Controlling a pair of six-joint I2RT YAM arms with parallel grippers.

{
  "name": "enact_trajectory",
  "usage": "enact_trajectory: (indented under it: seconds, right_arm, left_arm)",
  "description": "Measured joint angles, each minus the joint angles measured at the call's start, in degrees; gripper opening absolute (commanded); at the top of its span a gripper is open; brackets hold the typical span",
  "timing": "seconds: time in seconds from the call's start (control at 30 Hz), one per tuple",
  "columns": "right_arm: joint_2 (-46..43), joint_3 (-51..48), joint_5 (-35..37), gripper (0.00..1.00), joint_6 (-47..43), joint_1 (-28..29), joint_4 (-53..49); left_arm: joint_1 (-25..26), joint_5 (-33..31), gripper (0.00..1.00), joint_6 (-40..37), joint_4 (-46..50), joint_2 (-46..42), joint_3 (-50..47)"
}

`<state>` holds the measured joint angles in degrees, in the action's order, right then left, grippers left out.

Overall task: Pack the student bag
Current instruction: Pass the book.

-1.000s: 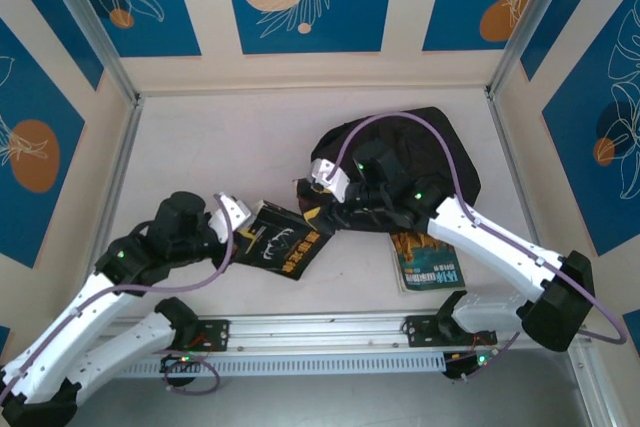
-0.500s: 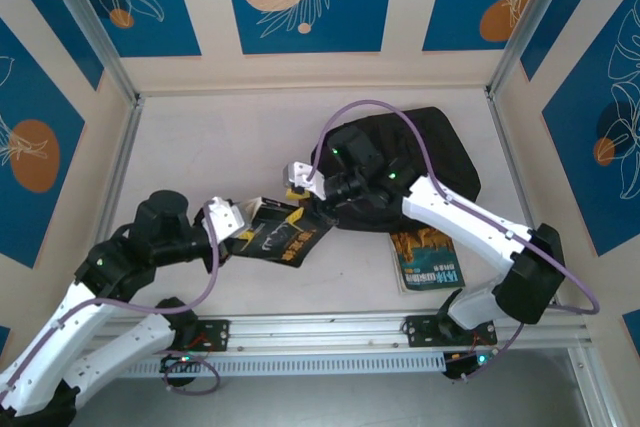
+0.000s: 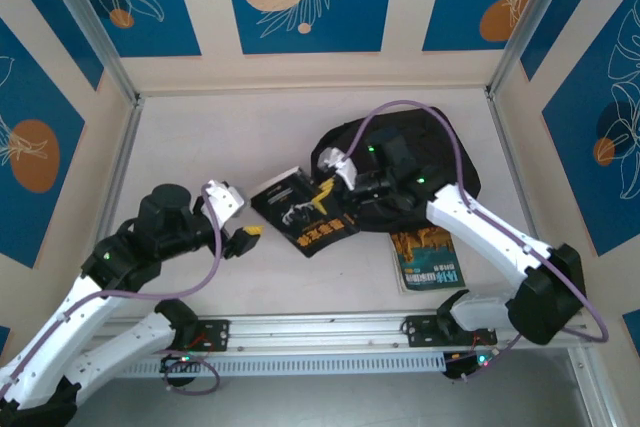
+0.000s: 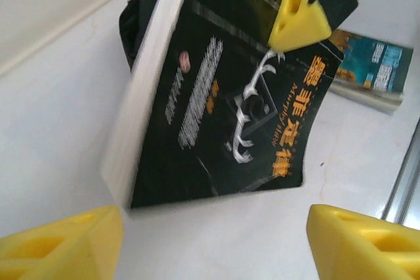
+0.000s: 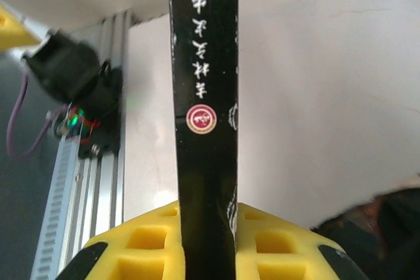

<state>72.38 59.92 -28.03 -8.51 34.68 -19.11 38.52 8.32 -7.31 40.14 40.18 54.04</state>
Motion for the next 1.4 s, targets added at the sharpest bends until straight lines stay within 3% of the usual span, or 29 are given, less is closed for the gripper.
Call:
enact_trajectory:
  seconds: [0.13, 0.4, 0.67, 1.0, 1.23, 1.4]
  right_arm:
    - [-3.87, -1.92, 2.62, 0.0, 12.35, -1.88, 7.67]
    - [-4.68, 0.42, 15.74, 0.0, 44.52, -7.65, 17.64]
    - [-5.22, 0.37, 32.33, 0.0, 68.74, -9.94, 24.41]
    - [-4.35, 0.81, 38.88, 0.0, 82.93, -9.88, 29.0]
    - [-1.64, 2.34, 40.41, 0.0, 87.58, -8.37, 29.33]
    - [-0.96, 2.67, 41.86, 0.0, 89.26, -6.1, 30.1]
  left_arm:
    - [-0.26, 1.44, 0.84, 12.44, -4.07, 4.81, 0.0]
    - [-2.73, 10.19, 0.78, 40.26, -11.37, 24.48, 9.73]
    - [-3.32, 8.61, 0.86, 62.58, -21.81, 24.85, 9.64]
    - [-2.21, 6.8, 0.92, 86.01, -40.13, 30.53, 8.22]
    - [-0.46, 4.79, 0.87, 94.47, -48.87, 35.1, 8.41]
    - [-0.35, 2.14, 0.77, 97.42, -51.43, 36.7, 8.72]
